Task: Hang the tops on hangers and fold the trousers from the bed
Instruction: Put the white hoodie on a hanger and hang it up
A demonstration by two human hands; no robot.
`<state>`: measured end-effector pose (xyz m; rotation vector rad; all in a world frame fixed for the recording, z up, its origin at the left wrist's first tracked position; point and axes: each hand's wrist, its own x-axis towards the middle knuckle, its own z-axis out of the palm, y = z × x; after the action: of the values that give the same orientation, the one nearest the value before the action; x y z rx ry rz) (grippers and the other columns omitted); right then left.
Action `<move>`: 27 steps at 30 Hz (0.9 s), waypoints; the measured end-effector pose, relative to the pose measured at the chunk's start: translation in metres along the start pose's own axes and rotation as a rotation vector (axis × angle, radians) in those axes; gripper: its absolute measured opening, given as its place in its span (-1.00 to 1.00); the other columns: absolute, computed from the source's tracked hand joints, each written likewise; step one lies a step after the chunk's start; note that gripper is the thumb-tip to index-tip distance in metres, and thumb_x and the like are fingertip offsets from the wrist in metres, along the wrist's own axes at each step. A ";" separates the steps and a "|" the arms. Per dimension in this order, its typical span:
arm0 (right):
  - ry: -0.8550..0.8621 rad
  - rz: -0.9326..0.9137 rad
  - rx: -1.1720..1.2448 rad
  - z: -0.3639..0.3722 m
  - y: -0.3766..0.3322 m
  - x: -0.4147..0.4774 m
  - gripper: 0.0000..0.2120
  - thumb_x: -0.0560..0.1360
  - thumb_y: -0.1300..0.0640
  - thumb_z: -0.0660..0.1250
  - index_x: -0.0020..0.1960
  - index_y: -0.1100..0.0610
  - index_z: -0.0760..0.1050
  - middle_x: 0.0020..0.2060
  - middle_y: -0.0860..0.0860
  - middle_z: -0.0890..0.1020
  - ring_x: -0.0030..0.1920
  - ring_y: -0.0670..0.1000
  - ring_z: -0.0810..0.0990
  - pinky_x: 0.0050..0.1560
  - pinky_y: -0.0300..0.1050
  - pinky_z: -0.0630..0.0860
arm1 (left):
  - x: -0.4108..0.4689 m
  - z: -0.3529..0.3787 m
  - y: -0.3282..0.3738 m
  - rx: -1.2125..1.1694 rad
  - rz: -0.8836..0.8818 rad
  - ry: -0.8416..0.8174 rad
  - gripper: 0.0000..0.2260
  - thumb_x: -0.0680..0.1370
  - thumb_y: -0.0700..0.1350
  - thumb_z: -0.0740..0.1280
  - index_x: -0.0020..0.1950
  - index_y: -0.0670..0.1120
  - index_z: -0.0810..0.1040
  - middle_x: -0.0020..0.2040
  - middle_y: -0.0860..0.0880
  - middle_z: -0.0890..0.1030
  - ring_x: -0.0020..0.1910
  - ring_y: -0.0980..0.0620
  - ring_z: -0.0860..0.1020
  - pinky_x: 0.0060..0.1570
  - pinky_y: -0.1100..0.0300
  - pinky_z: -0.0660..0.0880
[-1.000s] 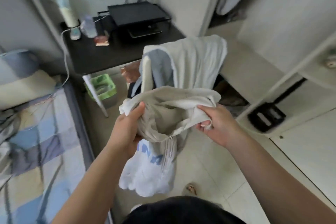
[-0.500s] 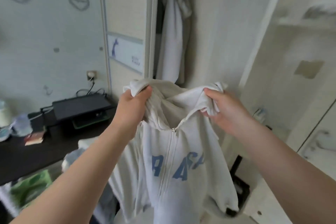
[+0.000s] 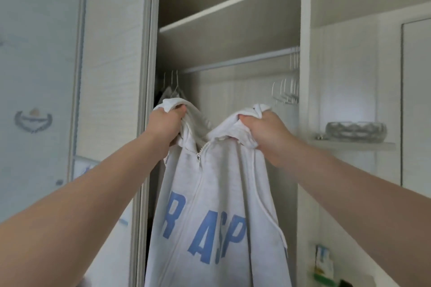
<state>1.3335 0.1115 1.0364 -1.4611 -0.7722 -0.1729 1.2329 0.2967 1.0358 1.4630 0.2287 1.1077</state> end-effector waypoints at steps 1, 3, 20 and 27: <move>0.020 -0.023 0.003 0.006 -0.006 0.016 -0.72 0.60 0.16 0.32 0.24 0.29 0.49 0.16 0.23 0.60 0.20 0.22 0.60 0.25 0.14 0.51 | 0.019 0.003 0.003 -0.013 0.004 -0.006 -0.86 0.63 -0.03 0.35 0.14 -0.05 0.56 0.04 -0.11 0.67 0.01 -0.11 0.66 0.09 -0.07 0.63; 0.060 -0.053 0.004 0.018 -0.022 0.046 -0.76 0.59 0.17 0.32 0.20 0.28 0.48 0.15 0.24 0.59 0.19 0.22 0.60 0.22 0.14 0.52 | 0.058 0.010 0.010 -0.044 0.005 -0.004 -0.89 0.62 -0.02 0.36 0.07 -0.04 0.55 -0.04 -0.06 0.65 -0.09 -0.05 0.65 -0.12 0.08 0.62; 0.559 -0.196 -1.126 0.021 -0.062 0.220 -0.69 0.63 0.07 0.25 0.27 0.16 0.25 0.20 0.19 0.51 0.27 0.26 0.48 0.06 0.03 0.50 | 0.225 0.114 0.056 0.005 0.102 -0.153 -0.69 0.66 -0.03 0.24 0.26 -0.21 0.54 -0.08 -0.11 0.57 0.02 -0.14 0.62 0.17 0.06 0.54; 0.614 -0.093 -1.943 -0.018 -0.031 0.252 -0.58 0.56 -0.04 0.26 0.38 0.07 0.37 0.33 0.12 0.42 0.35 0.19 0.34 0.20 0.11 0.31 | 0.241 0.141 0.016 0.042 0.077 -0.188 -0.67 0.64 -0.03 0.27 0.32 -0.19 0.52 0.20 -0.17 0.62 0.18 -0.18 0.58 0.19 0.06 0.51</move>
<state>1.5124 0.1767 1.2046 -2.8471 0.1025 -1.7053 1.4535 0.3676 1.1921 1.6144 0.0644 1.0243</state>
